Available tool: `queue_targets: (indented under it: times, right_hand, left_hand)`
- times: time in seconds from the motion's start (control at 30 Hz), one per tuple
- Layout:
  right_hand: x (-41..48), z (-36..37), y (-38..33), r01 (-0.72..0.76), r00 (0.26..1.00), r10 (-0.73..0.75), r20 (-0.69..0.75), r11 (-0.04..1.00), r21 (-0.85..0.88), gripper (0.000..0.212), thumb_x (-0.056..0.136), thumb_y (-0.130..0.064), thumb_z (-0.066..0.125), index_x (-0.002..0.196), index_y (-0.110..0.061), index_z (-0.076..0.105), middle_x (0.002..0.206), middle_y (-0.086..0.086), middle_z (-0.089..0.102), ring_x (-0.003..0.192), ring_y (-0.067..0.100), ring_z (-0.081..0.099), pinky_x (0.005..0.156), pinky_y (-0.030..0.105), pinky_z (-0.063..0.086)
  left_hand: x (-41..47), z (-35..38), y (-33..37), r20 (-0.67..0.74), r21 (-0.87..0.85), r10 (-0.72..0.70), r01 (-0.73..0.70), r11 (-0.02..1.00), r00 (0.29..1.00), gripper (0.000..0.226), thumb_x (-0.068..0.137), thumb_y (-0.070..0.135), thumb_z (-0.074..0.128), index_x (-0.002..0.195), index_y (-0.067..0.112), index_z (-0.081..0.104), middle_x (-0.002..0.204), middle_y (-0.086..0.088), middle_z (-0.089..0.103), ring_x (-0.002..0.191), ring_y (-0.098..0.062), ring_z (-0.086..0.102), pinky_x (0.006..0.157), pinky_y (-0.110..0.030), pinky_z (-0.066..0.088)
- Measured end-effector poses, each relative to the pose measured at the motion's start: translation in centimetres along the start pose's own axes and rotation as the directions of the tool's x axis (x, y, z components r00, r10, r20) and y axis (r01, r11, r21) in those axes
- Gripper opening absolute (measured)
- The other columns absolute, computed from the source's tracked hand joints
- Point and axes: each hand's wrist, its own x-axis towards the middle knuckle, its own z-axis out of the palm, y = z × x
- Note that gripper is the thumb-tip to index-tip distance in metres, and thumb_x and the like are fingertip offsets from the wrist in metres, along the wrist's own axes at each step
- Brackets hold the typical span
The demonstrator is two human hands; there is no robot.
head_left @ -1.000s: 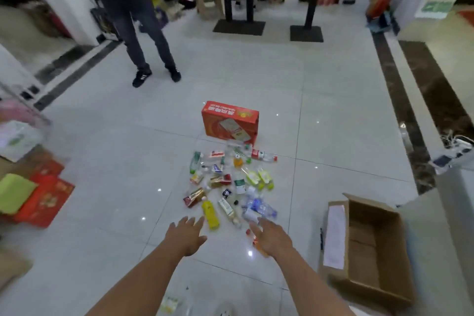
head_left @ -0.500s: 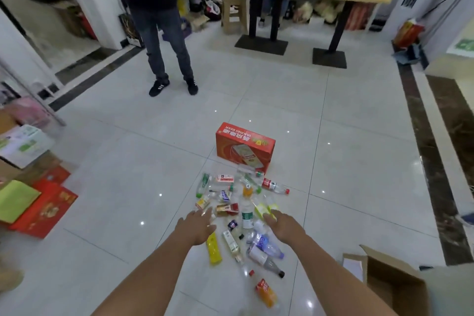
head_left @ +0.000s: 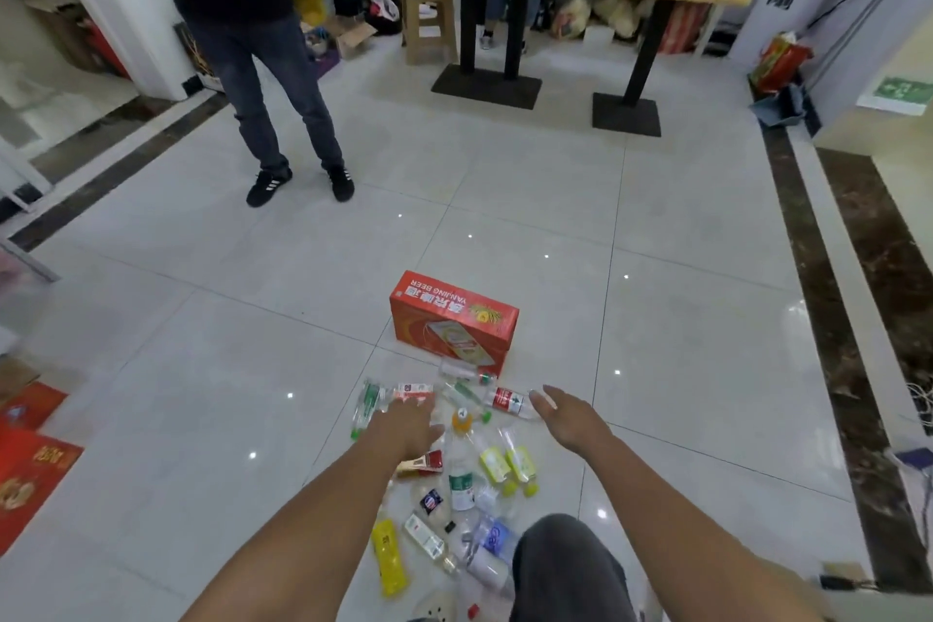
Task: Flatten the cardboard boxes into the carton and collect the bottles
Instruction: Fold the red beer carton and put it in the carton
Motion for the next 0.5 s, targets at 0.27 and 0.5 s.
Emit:
queue_targets:
  times: [0.27,0.5]
  right_hand:
    - [12.1,-11.5,3.1,0.058,0.998,-0.058,0.003,0.998,-0.025,0.061,0.099,-0.052,0.029,0.15,-0.019,0.028,0.153,0.008,0.034,0.141,0.024,0.032,0.114,0.034,0.024]
    - [24.7,-24.6,6.7,0.173,0.982,-0.159,0.102,0.973,-0.154,0.059,0.098,-0.054,0.028,0.149,-0.024,0.029,0.153,0.006,0.034,0.141,0.024,0.031,0.114,0.036,0.025]
  left_hand:
    - [11.6,-7.9,10.2,-0.057,-0.101,-0.044,0.038,0.994,0.997,0.063,0.099,0.044,0.035,0.153,0.018,0.014,0.157,-0.01,0.025,0.143,-0.029,0.027,0.113,-0.046,0.026]
    - [21.4,-14.2,21.0,-0.012,-0.43,-0.179,0.156,0.889,0.984,0.049,0.096,0.039,0.042,0.142,0.023,0.038,0.143,-0.012,0.048,0.127,-0.033,0.048,0.106,-0.047,0.039]
